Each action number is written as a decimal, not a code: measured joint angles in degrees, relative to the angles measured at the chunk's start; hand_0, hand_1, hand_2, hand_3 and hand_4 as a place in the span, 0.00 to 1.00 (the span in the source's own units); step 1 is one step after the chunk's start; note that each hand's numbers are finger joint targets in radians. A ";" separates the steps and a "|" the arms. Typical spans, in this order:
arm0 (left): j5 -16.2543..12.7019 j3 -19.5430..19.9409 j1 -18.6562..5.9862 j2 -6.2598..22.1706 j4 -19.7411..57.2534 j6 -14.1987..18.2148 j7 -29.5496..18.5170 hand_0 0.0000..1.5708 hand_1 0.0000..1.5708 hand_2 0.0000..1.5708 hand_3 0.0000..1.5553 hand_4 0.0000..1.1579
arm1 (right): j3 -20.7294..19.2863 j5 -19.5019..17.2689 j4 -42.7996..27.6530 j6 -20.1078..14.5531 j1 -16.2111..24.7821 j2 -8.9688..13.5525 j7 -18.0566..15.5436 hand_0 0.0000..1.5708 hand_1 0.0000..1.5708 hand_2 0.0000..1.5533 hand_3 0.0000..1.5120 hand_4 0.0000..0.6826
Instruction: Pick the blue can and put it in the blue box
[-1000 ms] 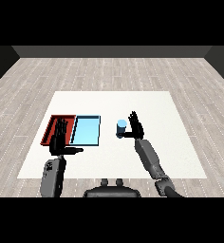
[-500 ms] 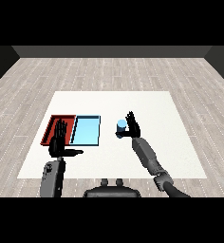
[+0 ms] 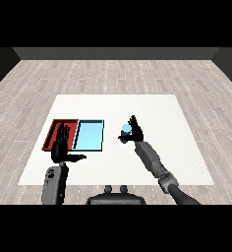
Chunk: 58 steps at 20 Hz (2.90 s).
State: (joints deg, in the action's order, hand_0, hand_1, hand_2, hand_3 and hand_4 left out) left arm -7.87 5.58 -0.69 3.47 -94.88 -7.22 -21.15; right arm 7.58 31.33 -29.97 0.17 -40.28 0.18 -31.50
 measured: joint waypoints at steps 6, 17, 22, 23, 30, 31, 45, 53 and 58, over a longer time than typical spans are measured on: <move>-0.83 0.79 0.66 0.55 -0.78 -0.53 0.24 0.00 0.00 0.00 0.00 0.00 | 0.52 1.58 6.68 1.89 -3.50 -0.04 -2.10 0.00 0.00 0.00 0.00 0.00; -0.16 0.67 -0.36 0.24 0.47 0.24 0.16 0.00 0.00 0.00 0.00 0.00 | 3.36 3.06 11.98 -12.89 -7.76 0.02 -3.26 0.95 0.95 0.95 0.95 0.90; -0.73 0.76 0.19 0.66 -1.32 -0.03 1.65 0.00 0.00 0.00 0.00 0.00 | 5.76 3.66 12.60 -17.15 -8.99 -0.06 -2.07 0.95 0.95 0.95 0.95 0.92; -0.59 0.68 0.54 0.65 -1.00 -0.30 1.07 0.00 0.00 0.00 0.00 0.00 | 6.04 3.86 12.50 -17.38 -8.77 -0.06 -2.73 0.95 0.95 0.94 0.94 0.93; 2.81 -2.48 -0.07 -0.30 -0.60 0.88 2.18 0.00 0.00 0.00 0.00 0.00 | 8.66 1.65 6.06 -21.99 -9.86 1.11 1.34 0.93 0.93 0.93 0.93 0.92; 3.24 -3.16 -0.41 -0.63 0.02 0.87 2.16 0.00 0.00 0.00 0.00 0.00 | 9.03 0.99 4.67 -22.10 -9.77 1.93 2.11 0.93 0.93 0.94 0.93 0.91; 6.50 -12.02 -4.28 -3.22 5.41 4.02 7.14 0.00 0.00 0.00 0.00 0.00 | 15.67 -8.95 -24.75 -28.73 0.98 10.07 12.57 0.90 0.90 0.93 0.93 0.91; 4.36 -16.50 -6.89 -3.43 8.76 6.42 8.26 0.00 0.00 0.00 0.00 0.00 | 18.94 -16.24 -44.78 -32.15 10.77 14.48 22.65 0.92 0.92 0.93 0.92 0.90; 1.71 -20.02 -8.78 -3.45 12.06 8.41 8.45 0.00 0.00 0.00 0.00 0.00 | 18.60 -20.98 -48.46 -31.57 12.30 12.97 25.70 0.93 0.93 0.94 0.93 0.89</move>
State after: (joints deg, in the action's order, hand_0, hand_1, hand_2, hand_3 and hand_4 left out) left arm -6.16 -14.44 -9.47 0.02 -82.82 1.20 -12.70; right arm 26.18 10.36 -78.44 -31.40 -27.98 13.15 -5.80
